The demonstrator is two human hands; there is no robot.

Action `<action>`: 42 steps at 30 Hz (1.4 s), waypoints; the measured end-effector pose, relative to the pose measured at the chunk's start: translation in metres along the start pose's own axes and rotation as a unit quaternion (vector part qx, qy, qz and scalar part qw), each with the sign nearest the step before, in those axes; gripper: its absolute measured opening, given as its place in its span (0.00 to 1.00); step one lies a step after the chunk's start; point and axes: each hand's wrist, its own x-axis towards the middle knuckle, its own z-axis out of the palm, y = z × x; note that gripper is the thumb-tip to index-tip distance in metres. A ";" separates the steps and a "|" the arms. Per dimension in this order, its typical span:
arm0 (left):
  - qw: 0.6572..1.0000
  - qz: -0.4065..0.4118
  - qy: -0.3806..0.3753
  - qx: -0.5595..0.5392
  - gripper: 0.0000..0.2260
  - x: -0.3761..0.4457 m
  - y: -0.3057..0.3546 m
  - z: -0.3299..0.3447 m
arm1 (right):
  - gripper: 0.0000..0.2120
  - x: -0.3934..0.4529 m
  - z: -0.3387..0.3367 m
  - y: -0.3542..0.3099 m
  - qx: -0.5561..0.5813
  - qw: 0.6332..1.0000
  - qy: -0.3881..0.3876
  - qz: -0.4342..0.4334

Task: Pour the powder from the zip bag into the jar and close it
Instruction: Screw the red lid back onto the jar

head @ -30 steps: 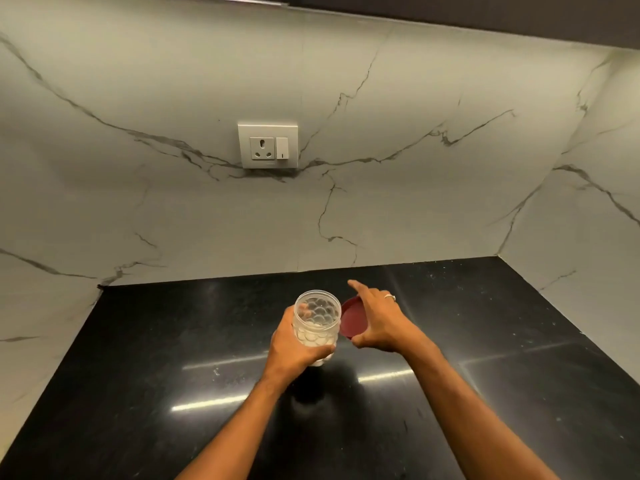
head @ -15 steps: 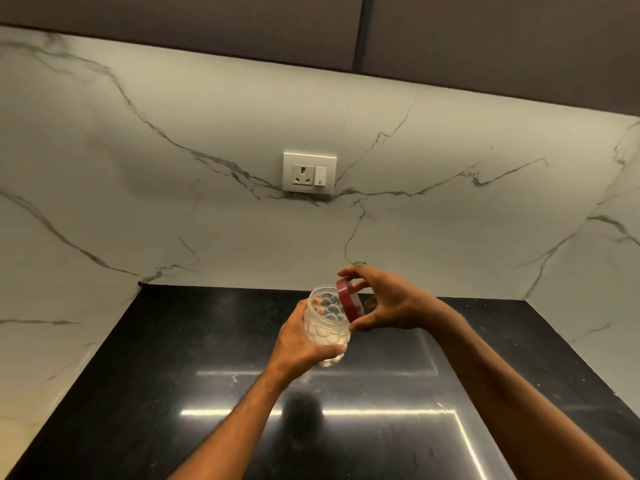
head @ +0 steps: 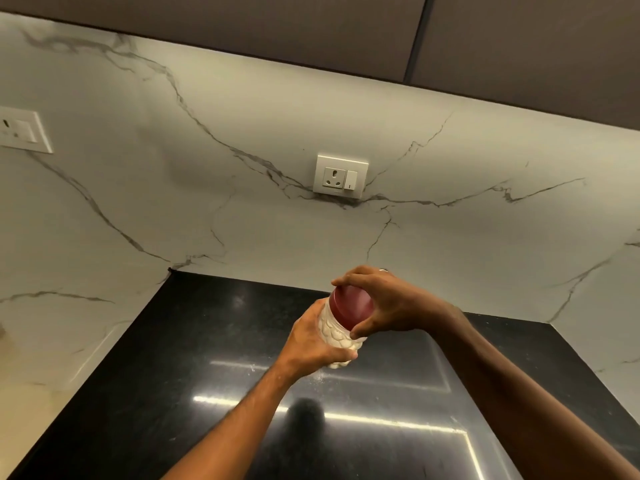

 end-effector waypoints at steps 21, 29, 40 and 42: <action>0.999 -0.027 -0.011 0.012 0.39 0.000 -0.006 -0.001 | 0.41 0.010 0.004 -0.006 -0.019 0.997 -0.037 0.069; 0.999 -0.030 -0.012 0.006 0.37 0.001 -0.006 0.004 | 0.43 0.013 0.010 -0.001 -0.036 0.989 -0.036 0.138; 0.999 -0.033 -0.017 0.002 0.37 0.001 -0.007 0.000 | 0.44 0.010 0.005 -0.001 -0.059 0.989 -0.057 0.122; 0.999 -0.035 -0.014 -0.001 0.38 0.001 -0.007 0.000 | 0.46 0.009 0.003 0.001 -0.027 0.991 -0.095 0.093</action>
